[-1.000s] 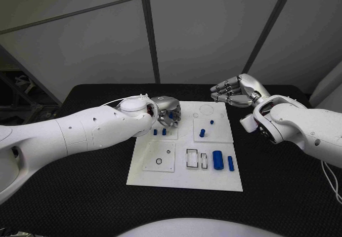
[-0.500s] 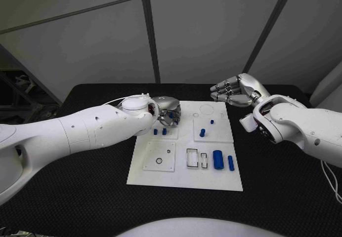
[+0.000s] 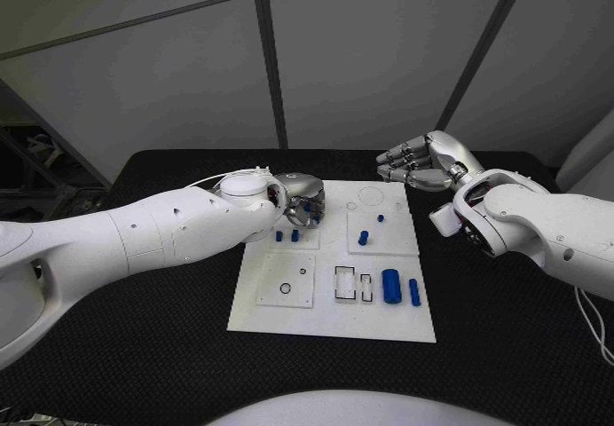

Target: Assemble the parts on the task board

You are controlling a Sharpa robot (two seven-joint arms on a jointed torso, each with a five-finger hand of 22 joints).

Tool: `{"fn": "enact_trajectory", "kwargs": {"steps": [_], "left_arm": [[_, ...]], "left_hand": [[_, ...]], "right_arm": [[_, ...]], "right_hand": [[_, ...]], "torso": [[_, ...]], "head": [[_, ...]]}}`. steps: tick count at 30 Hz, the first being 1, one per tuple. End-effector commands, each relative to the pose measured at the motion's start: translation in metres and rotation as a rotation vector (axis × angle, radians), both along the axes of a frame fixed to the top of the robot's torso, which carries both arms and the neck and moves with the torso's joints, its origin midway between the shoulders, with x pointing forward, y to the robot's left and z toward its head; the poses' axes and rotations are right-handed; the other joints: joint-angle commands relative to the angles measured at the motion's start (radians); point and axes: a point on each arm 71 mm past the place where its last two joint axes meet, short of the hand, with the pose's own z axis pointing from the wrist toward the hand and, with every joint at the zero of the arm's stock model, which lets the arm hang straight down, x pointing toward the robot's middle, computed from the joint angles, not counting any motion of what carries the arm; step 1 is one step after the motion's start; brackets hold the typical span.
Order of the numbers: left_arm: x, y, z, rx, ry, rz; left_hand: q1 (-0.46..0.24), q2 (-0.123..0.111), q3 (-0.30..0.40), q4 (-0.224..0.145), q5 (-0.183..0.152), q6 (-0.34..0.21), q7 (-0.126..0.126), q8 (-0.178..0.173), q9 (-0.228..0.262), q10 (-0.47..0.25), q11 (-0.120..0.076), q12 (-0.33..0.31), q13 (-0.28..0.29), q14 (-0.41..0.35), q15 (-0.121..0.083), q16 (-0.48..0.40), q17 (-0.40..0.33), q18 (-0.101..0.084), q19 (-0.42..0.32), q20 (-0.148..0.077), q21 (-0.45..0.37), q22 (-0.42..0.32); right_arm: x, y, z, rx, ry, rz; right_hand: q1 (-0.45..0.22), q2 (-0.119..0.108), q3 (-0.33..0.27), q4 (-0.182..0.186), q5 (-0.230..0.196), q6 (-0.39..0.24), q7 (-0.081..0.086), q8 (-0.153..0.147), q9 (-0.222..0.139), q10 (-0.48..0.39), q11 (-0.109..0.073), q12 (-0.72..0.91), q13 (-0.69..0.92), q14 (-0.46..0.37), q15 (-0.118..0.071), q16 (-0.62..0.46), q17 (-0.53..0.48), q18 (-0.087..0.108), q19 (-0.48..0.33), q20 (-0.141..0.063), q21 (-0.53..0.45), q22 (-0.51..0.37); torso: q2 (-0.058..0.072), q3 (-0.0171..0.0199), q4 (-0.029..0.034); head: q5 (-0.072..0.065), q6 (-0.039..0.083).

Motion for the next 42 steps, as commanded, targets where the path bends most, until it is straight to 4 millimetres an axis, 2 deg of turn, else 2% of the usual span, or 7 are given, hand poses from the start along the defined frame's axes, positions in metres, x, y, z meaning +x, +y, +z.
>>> {"fn": "enact_trajectory", "kwargs": {"steps": [1, 3, 6, 7, 17, 27, 42], "left_arm": [[-0.001, -0.001, -0.003, 0.018, 0.017, -0.013], [-0.002, -0.002, -0.003, 0.013, 0.012, -0.016], [-0.002, -0.002, -0.002, 0.003, 0.002, -0.020], [-0.002, -0.002, -0.002, -0.001, -0.001, -0.021], [-0.006, 0.005, 0.003, -0.043, -0.026, -0.018], [-0.006, 0.015, 0.027, -0.118, -0.056, 0.006], [-0.010, 0.052, 0.034, -0.115, -0.045, 0.071]], "left_hand": [[0.004, 0.015, 0.016, -0.003, -0.004, 0.018, -0.001, -0.002, 0.000, 0.020, -0.002, -0.006, -0.001, 0.016, -0.002, 0.015, 0.017, -0.004, 0.017, -0.002, 0.026, 0.016], [0.011, 0.020, 0.028, -0.011, -0.011, 0.030, 0.001, 0.001, 0.002, 0.033, -0.005, -0.005, 0.000, 0.029, -0.005, 0.028, 0.036, -0.008, 0.028, -0.004, 0.051, 0.033], [0.025, 0.032, 0.081, -0.037, -0.148, 0.046, 0.003, -0.005, 0.000, 0.053, -0.008, -0.019, -0.002, 0.044, -0.009, 0.041, 0.048, -0.013, 0.039, -0.010, 0.082, 0.058], [0.020, 0.028, 0.103, -0.043, -0.163, 0.050, 0.003, -0.009, -0.001, 0.059, -0.006, -0.026, -0.002, 0.049, -0.010, 0.046, 0.052, -0.016, 0.042, -0.009, 0.092, 0.067], [-0.007, 0.015, 0.159, -0.065, -0.171, 0.067, 0.004, -0.020, -0.002, 0.080, -0.007, -0.047, 0.000, 0.066, -0.009, 0.064, 0.073, -0.020, 0.053, -0.011, 0.122, 0.093], [-0.018, 0.011, 0.169, -0.070, -0.172, 0.072, 0.005, -0.023, -0.001, 0.085, -0.006, -0.053, 0.001, 0.072, -0.008, 0.071, 0.082, -0.022, 0.060, -0.011, 0.135, 0.102], [-0.027, 0.008, 0.175, -0.073, -0.173, 0.078, 0.004, -0.024, -0.001, 0.090, -0.007, -0.057, 0.002, 0.065, -0.009, 0.060, 0.055, -0.024, 0.064, -0.012, 0.144, 0.109]], "right_arm": [[0.000, 0.002, 0.002, 0.003, -0.008, 0.012], [0.000, 0.002, 0.002, 0.003, -0.008, 0.012], [0.000, 0.002, 0.002, 0.003, -0.009, 0.012], [0.000, 0.002, 0.002, 0.003, -0.009, 0.012], [0.000, 0.001, 0.002, 0.002, -0.009, 0.009], [0.000, -0.001, 0.002, 0.001, -0.010, 0.006], [0.000, -0.004, 0.002, -0.001, -0.010, 0.000]], "right_hand": [[0.003, 0.004, 0.000, -0.007, 0.006, 0.000, 0.003, -0.005, 0.000, -0.006, 0.002, -0.001, -0.001, -0.001, 0.001, 0.001, -0.001, 0.011, 0.005, 0.000, -0.007, -0.001], [0.003, 0.004, 0.000, -0.007, 0.006, 0.000, 0.003, -0.005, 0.000, -0.006, 0.002, -0.001, -0.001, -0.001, 0.001, 0.001, -0.001, 0.011, 0.005, 0.000, -0.007, -0.001], [0.003, 0.004, 0.000, -0.007, 0.006, 0.000, 0.003, -0.005, 0.000, -0.006, 0.002, -0.001, -0.001, -0.001, 0.001, 0.001, -0.001, 0.011, 0.005, 0.000, -0.007, -0.001], [0.003, 0.004, 0.000, -0.007, 0.006, 0.000, 0.003, -0.005, 0.000, -0.006, 0.002, -0.001, -0.001, -0.001, 0.001, 0.001, -0.001, 0.011, 0.005, 0.000, -0.007, -0.001], [0.003, 0.004, 0.000, -0.007, 0.006, 0.000, 0.003, -0.005, 0.000, -0.006, 0.002, -0.001, -0.001, -0.001, 0.001, 0.001, -0.001, 0.011, 0.005, 0.000, -0.007, -0.001], [0.003, 0.004, 0.000, -0.007, 0.006, 0.000, 0.003, -0.005, 0.000, -0.006, 0.002, -0.001, -0.001, -0.001, 0.001, 0.001, -0.001, 0.011, 0.005, 0.000, -0.007, -0.001], [0.003, 0.004, 0.000, -0.007, 0.006, 0.000, 0.003, -0.005, 0.000, -0.006, 0.002, -0.001, -0.001, -0.001, 0.001, 0.001, -0.001, 0.011, 0.005, 0.000, -0.007, -0.001]], "torso": [[-0.001, 0.0003, -0.0001], [0.000, 0.0001, 0.0003], [0.000, 0.0002, 0.0005], [0.000, 0.0002, 0.0005], [0.000, -0.0007, 0.0023], [0.000, -0.0003, 0.0020], [0.000, 0.0002, 0.0010]], "head": [[0.000, 0.000], [-0.001, 0.001], [-0.001, 0.001], [-0.001, 0.001], [-0.001, 0.003], [0.005, 0.005], [0.007, 0.008]]}}
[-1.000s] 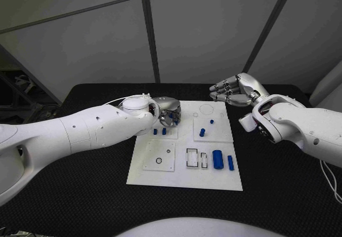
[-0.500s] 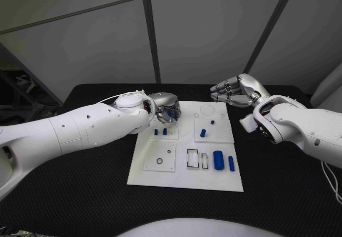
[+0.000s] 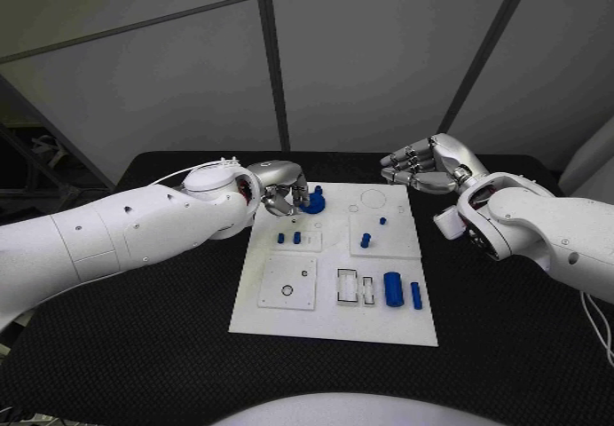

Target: Assemble the parts on the task board

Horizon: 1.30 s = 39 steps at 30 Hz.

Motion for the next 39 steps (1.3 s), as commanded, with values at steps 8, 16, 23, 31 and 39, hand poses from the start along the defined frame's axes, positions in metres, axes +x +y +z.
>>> {"fn": "enact_trajectory", "kwargs": {"steps": [8, 16, 23, 31, 39], "left_arm": [[0.002, 0.015, -0.004, 0.014, 0.037, 0.040], [0.003, 0.021, -0.012, 0.030, 0.065, 0.057], [0.003, 0.021, -0.016, 0.026, 0.093, 0.059], [0.003, 0.018, -0.020, 0.024, 0.109, 0.052], [0.003, 0.013, -0.023, 0.025, 0.121, 0.044]], "left_hand": [[-0.014, 0.001, 0.006, 0.000, -0.007, 0.009, -0.001, -0.006, 0.001, 0.009, 0.001, -0.007, 0.001, 0.001, -0.002, -0.006, -0.001, -0.023, 0.010, 0.001, 0.007, 0.008], [-0.017, 0.000, 0.007, -0.001, -0.008, 0.009, -0.001, -0.007, 0.001, 0.010, 0.001, -0.008, 0.001, 0.001, -0.002, -0.006, -0.003, -0.022, 0.010, 0.001, 0.007, 0.008], [-0.023, -0.001, 0.008, 0.000, -0.011, 0.011, -0.001, -0.008, 0.001, 0.011, 0.001, -0.011, 0.001, 0.001, -0.002, -0.007, -0.004, -0.023, 0.010, 0.001, 0.007, 0.009], [-0.023, -0.001, 0.008, 0.000, -0.011, 0.011, -0.001, -0.008, 0.001, 0.011, 0.001, -0.011, 0.001, 0.001, -0.002, -0.007, -0.004, -0.023, 0.010, 0.001, 0.007, 0.009], [-0.025, -0.001, 0.008, 0.000, -0.012, 0.011, -0.001, -0.009, 0.001, 0.011, 0.001, -0.012, 0.001, 0.000, -0.002, -0.007, -0.006, -0.022, 0.010, 0.001, 0.006, 0.009]], "right_arm": [[0.000, 0.001, 0.002, 0.002, -0.009, 0.008], [0.000, 0.001, 0.002, 0.002, -0.009, 0.008], [0.000, 0.001, 0.002, 0.003, -0.009, 0.009], [0.000, 0.002, 0.002, 0.003, -0.009, 0.011], [0.000, 0.002, 0.002, 0.003, -0.009, 0.012]], "right_hand": [[0.003, 0.004, 0.000, -0.007, 0.006, 0.000, 0.003, -0.005, 0.000, -0.006, 0.002, -0.001, -0.001, -0.001, 0.001, 0.001, -0.001, 0.011, 0.005, 0.000, -0.007, -0.001], [0.003, 0.004, 0.000, -0.007, 0.006, 0.000, 0.003, -0.005, 0.000, -0.006, 0.002, -0.001, -0.001, -0.001, 0.001, 0.001, -0.001, 0.011, 0.005, 0.000, -0.007, -0.001], [0.003, 0.004, 0.000, -0.007, 0.006, 0.000, 0.003, -0.005, 0.000, -0.006, 0.002, -0.001, -0.001, -0.001, 0.001, 0.001, -0.001, 0.011, 0.005, 0.000, -0.007, -0.001], [0.003, 0.004, 0.000, -0.007, 0.006, 0.000, 0.003, -0.005, 0.000, -0.006, 0.002, -0.001, -0.001, -0.001, 0.001, 0.001, -0.001, 0.011, 0.005, 0.000, -0.007, -0.001], [0.003, 0.004, 0.000, -0.007, 0.006, 0.000, 0.003, -0.005, 0.000, -0.006, 0.002, -0.001, -0.001, -0.001, 0.001, 0.001, -0.001, 0.011, 0.005, 0.000, -0.007, -0.001]], "torso": [[0.001, -0.0001, -0.0015], [0.001, 0.0002, -0.0022], [0.001, 0.0006, -0.0018], [0.001, 0.0000, -0.0030], [0.001, 0.0005, -0.0021]], "head": [[0.003, 0.000], [0.004, -0.003], [0.004, -0.003], [0.003, -0.003], [0.001, -0.006]]}}
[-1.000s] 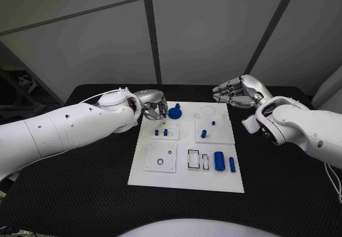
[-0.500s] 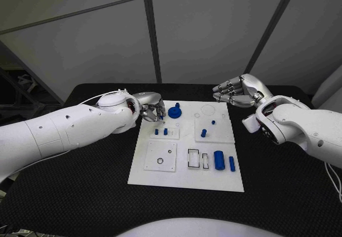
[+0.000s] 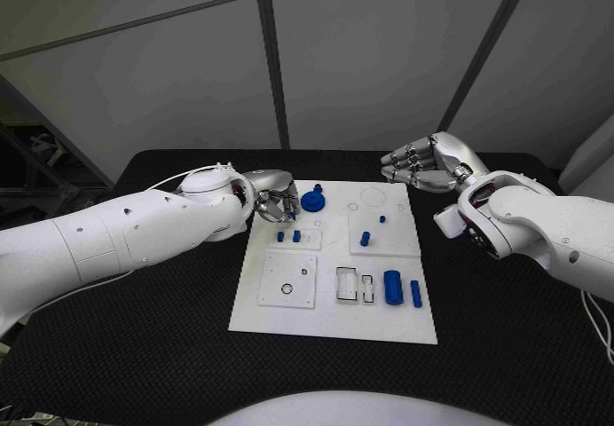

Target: Assemble the parts on the task board

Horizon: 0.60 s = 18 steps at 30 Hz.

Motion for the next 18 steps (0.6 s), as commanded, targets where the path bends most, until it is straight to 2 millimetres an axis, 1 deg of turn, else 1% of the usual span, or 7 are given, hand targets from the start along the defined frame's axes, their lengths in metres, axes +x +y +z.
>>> {"fn": "enact_trajectory", "kwargs": {"steps": [1, 8, 9, 18], "left_arm": [[-0.0003, -0.0021, -0.0013, 0.000, 0.020, -0.008], [-0.0006, -0.0037, -0.0024, 0.000, 0.024, -0.012], [-0.0006, -0.0038, -0.0025, 0.000, 0.024, -0.012], [-0.0007, -0.0048, -0.0037, 0.006, 0.034, -0.013]], "left_hand": [[-0.009, 0.001, 0.008, -0.001, -0.004, 0.007, 0.002, -0.004, 0.000, 0.004, 0.001, -0.005, 0.001, 0.000, -0.002, -0.004, -0.001, -0.023, 0.007, -0.002, 0.003, 0.009], [-0.009, 0.001, 0.008, -0.001, -0.004, 0.007, 0.002, -0.004, 0.000, 0.004, 0.001, -0.006, 0.001, 0.001, -0.002, -0.004, -0.001, -0.023, 0.007, -0.002, 0.002, 0.009], [-0.009, 0.001, 0.008, -0.001, -0.004, 0.007, 0.002, -0.004, 0.000, 0.004, 0.001, -0.006, 0.001, 0.001, -0.002, -0.004, -0.001, -0.023, 0.007, -0.002, 0.002, 0.009], [-0.009, 0.002, 0.009, -0.001, -0.004, 0.008, 0.002, -0.004, 0.001, 0.006, 0.000, -0.006, 0.002, 0.001, -0.002, -0.003, 0.000, -0.023, 0.006, -0.002, 0.002, 0.009]], "right_arm": [[-0.0003, 0.0017, 0.0018, 0.003, -0.009, 0.011], [-0.0002, 0.0017, 0.0018, 0.003, -0.009, 0.011], [-0.0002, 0.0016, 0.0018, 0.003, -0.009, 0.011], [-0.0003, 0.0016, 0.0018, 0.003, -0.009, 0.011]], "right_hand": [[0.003, 0.004, 0.000, -0.007, 0.006, 0.000, 0.003, -0.005, 0.000, -0.006, 0.002, -0.001, -0.001, -0.001, 0.001, 0.001, -0.001, 0.011, 0.005, 0.000, -0.007, -0.001], [0.003, 0.004, 0.000, -0.007, 0.006, 0.000, 0.003, -0.005, 0.000, -0.006, 0.002, -0.001, -0.001, -0.001, 0.001, 0.001, -0.001, 0.011, 0.005, 0.000, -0.007, -0.001], [0.003, 0.004, 0.000, -0.007, 0.006, 0.000, 0.003, -0.005, 0.000, -0.006, 0.002, -0.001, -0.001, -0.001, 0.001, 0.001, -0.001, 0.011, 0.005, 0.000, -0.007, -0.001], [0.003, 0.004, 0.000, -0.007, 0.006, 0.000, 0.003, -0.005, 0.000, -0.006, 0.002, -0.001, -0.001, -0.001, 0.001, 0.001, -0.001, 0.011, 0.005, 0.000, -0.007, -0.001]], "torso": [[0.000, 0.0002, 0.0005], [-0.001, 0.0004, 0.0006], [-0.001, -0.0001, 0.0006], [-0.001, 0.0004, 0.0001]], "head": [[-0.001, -0.002], [-0.002, -0.004], [-0.002, -0.004], [-0.002, -0.003]]}}
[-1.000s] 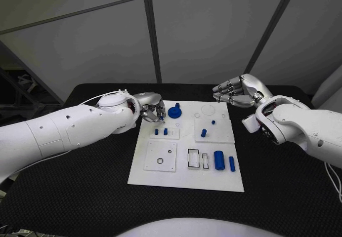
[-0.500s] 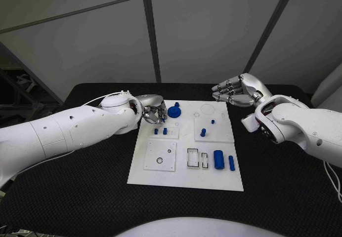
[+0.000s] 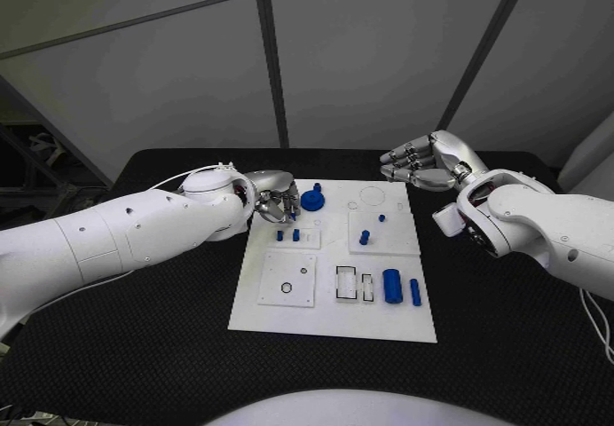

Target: Assemble the parts on the task board

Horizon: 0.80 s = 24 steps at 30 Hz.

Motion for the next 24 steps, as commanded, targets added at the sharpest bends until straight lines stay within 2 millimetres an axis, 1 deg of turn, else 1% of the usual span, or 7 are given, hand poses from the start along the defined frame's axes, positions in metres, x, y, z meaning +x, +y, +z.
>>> {"fn": "enact_trajectory", "kwargs": {"steps": [1, 5, 9, 12, 19, 24], "left_arm": [[-0.0004, -0.0015, -0.0013, 0.007, 0.021, -0.005], [0.0002, -0.0007, -0.0025, 0.016, 0.031, 0.002], [0.0009, 0.0003, -0.0032, 0.021, 0.035, 0.009], [0.0011, 0.0004, -0.0033, 0.023, 0.036, 0.011], [0.0011, 0.0007, -0.0032, 0.022, 0.034, 0.013], [0.0010, 0.0012, -0.0029, 0.021, 0.032, 0.014]], "left_hand": [[-0.009, 0.002, 0.006, 0.002, -0.004, 0.006, -0.001, -0.004, 0.001, 0.006, 0.000, -0.006, 0.001, 0.001, -0.002, -0.003, 0.000, -0.023, 0.007, -0.002, 0.002, 0.009], [-0.017, -0.002, 0.006, 0.001, -0.007, 0.000, 0.001, -0.010, -0.001, 0.002, 0.002, -0.013, 0.000, -0.001, -0.001, -0.006, -0.006, -0.022, 0.004, -0.002, -0.004, 0.007], [-0.035, -0.016, 0.008, 0.000, -0.007, -0.051, 0.009, -0.045, -0.014, -0.024, 0.010, -0.033, -0.003, -0.006, 0.006, -0.011, -0.021, -0.020, -0.002, 0.003, -0.017, 0.003], [-0.042, -0.022, 0.013, -0.002, -0.007, -0.077, 0.011, -0.065, -0.020, -0.036, 0.014, -0.042, -0.004, -0.009, 0.009, -0.012, -0.027, -0.019, -0.004, 0.006, -0.024, 0.001], [-0.048, -0.027, 0.017, -0.004, -0.007, -0.086, 0.012, -0.074, -0.020, -0.051, 0.019, -0.052, -0.005, -0.012, 0.013, -0.014, -0.036, -0.018, -0.007, 0.009, -0.031, -0.001], [-0.049, -0.029, 0.018, -0.005, -0.006, -0.090, 0.013, -0.078, -0.021, -0.053, 0.020, -0.054, -0.005, -0.013, 0.014, -0.015, -0.038, -0.018, -0.008, 0.010, -0.034, -0.002]], "right_arm": [[-0.0003, 0.0014, 0.0018, 0.003, -0.009, 0.011], [-0.0003, 0.0012, 0.0018, 0.003, -0.008, 0.010], [-0.0003, 0.0008, 0.0018, 0.002, -0.008, 0.009], [-0.0003, 0.0005, 0.0018, 0.002, -0.009, 0.008], [-0.0003, -0.0001, 0.0018, 0.002, -0.008, 0.007], [-0.0001, -0.0005, 0.0017, 0.001, -0.008, 0.006]], "right_hand": [[0.003, 0.004, 0.000, -0.007, 0.006, 0.000, 0.003, -0.005, 0.000, -0.006, 0.002, -0.001, -0.001, -0.001, 0.001, 0.001, -0.001, 0.011, 0.005, 0.000, -0.007, -0.001], [0.003, 0.004, 0.000, -0.007, 0.006, 0.000, 0.003, -0.005, 0.000, -0.006, 0.002, -0.001, -0.001, -0.001, 0.001, 0.001, -0.001, 0.011, 0.005, 0.000, -0.007, -0.001], [0.003, 0.004, 0.000, -0.007, 0.006, 0.000, 0.003, -0.005, 0.000, -0.006, 0.002, -0.001, -0.001, -0.001, 0.001, 0.001, -0.001, 0.011, 0.005, 0.000, -0.007, -0.001], [0.003, 0.004, 0.000, -0.007, 0.006, 0.000, 0.003, -0.005, 0.000, -0.006, 0.002, -0.001, -0.001, -0.001, 0.001, 0.001, -0.001, 0.011, 0.005, 0.000, -0.007, -0.001], [0.003, 0.004, 0.000, -0.007, 0.006, 0.000, 0.003, -0.005, 0.000, -0.006, 0.002, -0.001, -0.001, -0.001, 0.001, 0.001, -0.001, 0.011, 0.005, 0.000, -0.007, -0.001], [0.003, 0.004, 0.000, -0.007, 0.006, 0.000, 0.003, -0.005, 0.000, -0.006, 0.002, -0.001, -0.001, -0.001, 0.001, 0.001, -0.001, 0.011, 0.005, 0.000, -0.007, -0.001]], "torso": [[0.000, 0.0002, 0.0000], [-0.001, 0.0003, 0.0004], [0.000, -0.0001, 0.0007], [-0.001, 0.0005, 0.0004], [-0.001, -0.0005, 0.0006], [0.000, -0.0001, 0.0011]], "head": [[0.000, 0.000], [-0.001, -0.001], [-0.001, 0.000], [-0.001, 0.000], [-0.001, -0.001], [-0.002, -0.002]]}}
